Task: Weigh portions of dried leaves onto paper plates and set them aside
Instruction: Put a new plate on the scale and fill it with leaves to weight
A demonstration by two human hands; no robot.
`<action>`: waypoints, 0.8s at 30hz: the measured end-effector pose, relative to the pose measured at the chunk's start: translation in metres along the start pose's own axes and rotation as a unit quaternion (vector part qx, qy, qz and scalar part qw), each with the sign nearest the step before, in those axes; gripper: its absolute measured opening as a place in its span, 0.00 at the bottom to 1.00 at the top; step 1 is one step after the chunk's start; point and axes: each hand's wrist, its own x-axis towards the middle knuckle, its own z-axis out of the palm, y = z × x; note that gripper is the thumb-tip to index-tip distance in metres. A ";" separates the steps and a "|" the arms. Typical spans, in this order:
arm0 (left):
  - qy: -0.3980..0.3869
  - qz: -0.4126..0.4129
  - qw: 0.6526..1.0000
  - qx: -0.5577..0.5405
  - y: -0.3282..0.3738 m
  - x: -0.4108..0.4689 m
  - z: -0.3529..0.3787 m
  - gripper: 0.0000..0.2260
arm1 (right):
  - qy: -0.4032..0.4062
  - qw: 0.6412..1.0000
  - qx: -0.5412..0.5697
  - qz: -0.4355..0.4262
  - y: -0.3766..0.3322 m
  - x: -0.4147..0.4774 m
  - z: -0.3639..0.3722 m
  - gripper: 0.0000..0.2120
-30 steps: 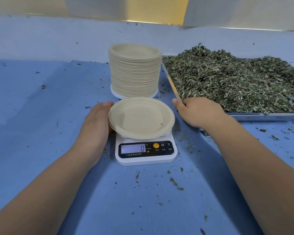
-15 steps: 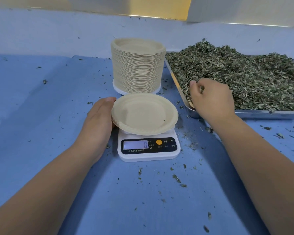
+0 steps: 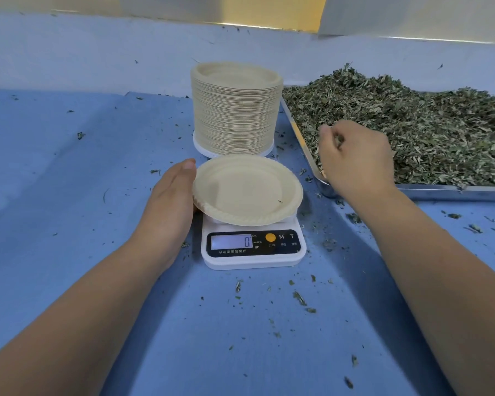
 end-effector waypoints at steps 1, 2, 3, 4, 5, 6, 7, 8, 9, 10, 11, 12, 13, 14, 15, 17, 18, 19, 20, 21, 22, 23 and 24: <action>-0.001 0.002 1.000 -0.001 0.002 -0.001 0.000 0.22 | 0.011 1.000 0.015 -0.021 -0.014 -0.001 -0.003 0.20; -0.003 0.002 1.000 -0.002 0.005 -0.004 0.001 0.15 | 0.022 0.998 0.041 -0.041 -0.030 -0.003 -0.005 0.19; -0.001 0.002 1.000 -0.006 0.006 -0.005 0.001 0.10 | 0.029 0.995 0.078 -0.062 -0.047 -0.006 -0.007 0.18; 0.002 0.001 1.000 -0.012 0.007 -0.006 0.001 0.09 | 0.026 0.989 0.117 -0.082 -0.062 -0.011 -0.008 0.18; 0.004 0.000 1.000 -0.021 0.007 -0.007 0.001 0.09 | 0.008 0.984 0.145 -0.101 -0.074 -0.016 -0.008 0.18; 0.002 0.001 1.000 -0.029 0.007 -0.007 0.002 0.09 | -0.029 0.980 0.155 -0.118 -0.083 -0.022 -0.007 0.18; -0.002 0.006 0.999 -0.036 0.005 -0.006 0.001 0.10 | -0.083 0.976 0.145 -0.138 -0.089 -0.027 -0.005 0.17; -0.005 0.012 0.999 -0.042 0.004 -0.005 0.001 0.09 | -0.146 0.969 0.119 -0.161 -0.092 -0.033 -0.003 0.16; -0.006 0.016 0.999 -0.048 0.001 -0.003 0.000 0.09 | -0.198 0.958 0.091 -0.185 -0.093 -0.036 0.000 0.15; -0.007 0.022 0.998 -0.052 -0.001 -0.001 -0.001 0.12 | -0.231 0.949 0.076 -0.199 -0.093 -0.038 0.002 0.14; -0.006 0.024 0.998 -0.056 -0.003 0.001 -0.002 0.15 | -0.247 0.945 0.080 -0.201 -0.091 -0.037 0.002 0.14; -0.003 0.025 0.998 -0.055 -0.004 0.003 -0.002 0.17 | -0.254 0.942 0.099 -0.193 -0.089 -0.035 0.001 0.14; 0.002 0.025 0.998 -0.050 -0.004 0.004 -0.001 0.17 | -0.254 0.942 0.127 -0.178 -0.086 -0.033 0.000 0.14; 0.005 0.024 0.999 -0.042 -0.004 0.004 -0.001 0.17 | -0.247 0.943 0.156 -0.160 -0.083 -0.030 -0.002 0.15; 0.007 0.022 0.999 -0.036 -0.003 0.004 -0.001 0.17 | -0.232 0.945 0.181 -0.142 -0.079 -0.025 -0.004 0.15; 0.009 0.019 0.999 -0.030 -0.002 0.002 0.000 0.17 | -0.194 0.954 0.198 -0.113 -0.068 -0.015 -0.006 0.17; 0.008 0.016 0.999 -0.027 -0.001 0.001 0.001 0.18 | -0.175 0.962 0.183 -0.100 -0.059 -0.010 -0.005 0.17; 0.006 0.015 1.000 -0.024 -0.001 0.001 0.001 0.19 | -0.157 0.972 0.155 -0.086 -0.048 -0.006 -0.005 0.16; 0.005 0.015 1.000 -0.023 0.000 0.000 0.001 0.21 | -0.143 0.980 0.117 -0.069 -0.035 -0.002 -0.004 0.14; 0.005 0.016 1.000 -0.022 0.000 -0.001 0.002 0.21 | -0.130 0.988 0.073 -0.049 -0.020 0.000 -0.003 0.13; 0.005 0.020 1.000 -0.021 0.001 -0.002 0.002 0.19 | -0.120 0.992 0.024 -0.027 -0.005 0.001 -0.003 0.11; 0.005 0.023 1.000 -0.018 0.001 -0.002 0.002 0.16 | -0.116 0.993 -0.027 -0.006 0.008 0.002 -0.003 0.12; 0.004 0.025 1.000 -0.013 0.002 -0.003 0.003 0.14 | -0.123 0.989 -0.076 0.020 0.020 0.003 -0.004 0.13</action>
